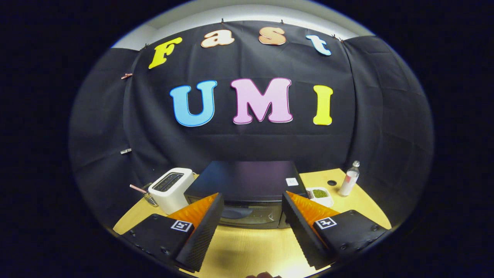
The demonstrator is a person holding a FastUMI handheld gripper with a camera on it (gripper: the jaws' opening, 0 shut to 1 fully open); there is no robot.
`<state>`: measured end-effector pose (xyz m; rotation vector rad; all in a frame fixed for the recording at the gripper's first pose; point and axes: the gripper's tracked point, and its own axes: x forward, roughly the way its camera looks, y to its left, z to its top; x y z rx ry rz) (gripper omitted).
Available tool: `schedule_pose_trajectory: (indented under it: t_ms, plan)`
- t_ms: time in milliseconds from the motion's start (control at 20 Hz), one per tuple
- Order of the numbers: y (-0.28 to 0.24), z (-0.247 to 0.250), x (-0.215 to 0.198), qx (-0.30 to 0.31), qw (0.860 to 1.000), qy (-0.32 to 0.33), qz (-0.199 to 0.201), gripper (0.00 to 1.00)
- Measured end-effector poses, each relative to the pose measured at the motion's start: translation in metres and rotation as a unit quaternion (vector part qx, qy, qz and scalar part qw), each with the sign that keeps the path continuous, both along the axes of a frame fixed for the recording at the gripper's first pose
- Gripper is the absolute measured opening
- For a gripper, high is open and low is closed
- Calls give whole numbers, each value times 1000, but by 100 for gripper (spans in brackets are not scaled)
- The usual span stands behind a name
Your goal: Open the toaster oven, put the food inside, and close the toaster oven door.
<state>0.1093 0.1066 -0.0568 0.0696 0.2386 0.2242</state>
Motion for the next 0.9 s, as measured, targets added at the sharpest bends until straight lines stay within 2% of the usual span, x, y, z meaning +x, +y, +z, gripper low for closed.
schedule_pose_trajectory:
  t_ms: [150,300,550,900]
  plan:
    - [-37,24,-17,-17,999,-36,-6,99]
    - [-62,26,-43,-28,999,-37,-9,99]
    - [-66,17,-74,-29,999,-23,1,99]
    - [-63,24,-78,-8,1000,-26,3,99]
